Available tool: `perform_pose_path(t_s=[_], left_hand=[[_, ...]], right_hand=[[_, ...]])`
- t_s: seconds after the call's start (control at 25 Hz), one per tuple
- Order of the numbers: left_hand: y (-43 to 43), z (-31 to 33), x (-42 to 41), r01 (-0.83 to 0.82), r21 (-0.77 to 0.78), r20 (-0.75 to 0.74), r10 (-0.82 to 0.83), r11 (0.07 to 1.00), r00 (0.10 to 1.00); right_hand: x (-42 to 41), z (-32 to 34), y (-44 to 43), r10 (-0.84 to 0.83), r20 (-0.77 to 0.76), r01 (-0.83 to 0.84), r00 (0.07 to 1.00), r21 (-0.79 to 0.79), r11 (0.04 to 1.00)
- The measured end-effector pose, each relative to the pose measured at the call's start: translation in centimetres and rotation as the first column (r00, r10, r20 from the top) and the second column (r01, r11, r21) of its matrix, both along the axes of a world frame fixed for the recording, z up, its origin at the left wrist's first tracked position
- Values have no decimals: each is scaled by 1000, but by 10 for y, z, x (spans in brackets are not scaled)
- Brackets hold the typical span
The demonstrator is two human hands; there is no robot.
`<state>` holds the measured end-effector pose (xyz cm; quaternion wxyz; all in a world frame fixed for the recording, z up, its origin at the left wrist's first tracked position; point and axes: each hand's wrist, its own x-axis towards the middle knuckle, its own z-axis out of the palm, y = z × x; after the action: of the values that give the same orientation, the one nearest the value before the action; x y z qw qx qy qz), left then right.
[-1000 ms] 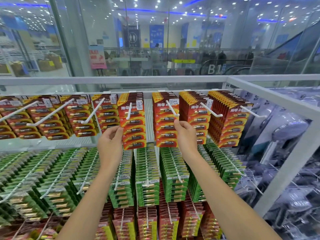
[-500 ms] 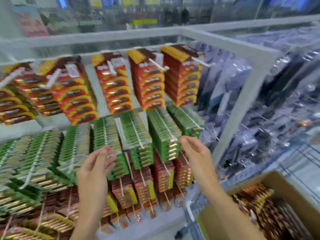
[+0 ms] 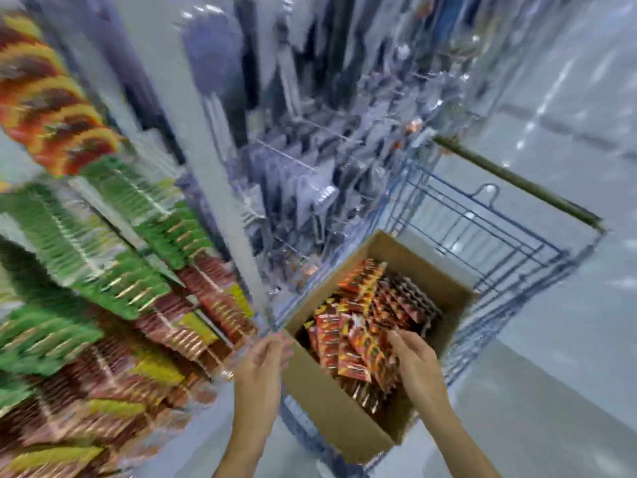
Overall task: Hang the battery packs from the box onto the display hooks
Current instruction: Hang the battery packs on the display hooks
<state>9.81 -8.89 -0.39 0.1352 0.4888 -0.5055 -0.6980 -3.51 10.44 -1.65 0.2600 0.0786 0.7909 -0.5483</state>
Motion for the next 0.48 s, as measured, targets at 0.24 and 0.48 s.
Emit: perform_pose_path(t_s=[0.24, 0.48], left_hand=[[81, -77, -98, 315, 226, 200, -360, 922, 911], [102, -175, -137, 200, 264, 467, -306, 944, 829]], right_hand=[[-28, -28, 73, -39, 73, 30, 997, 129, 991], [-40, -30, 100, -9, 95, -3, 995, 133, 991]])
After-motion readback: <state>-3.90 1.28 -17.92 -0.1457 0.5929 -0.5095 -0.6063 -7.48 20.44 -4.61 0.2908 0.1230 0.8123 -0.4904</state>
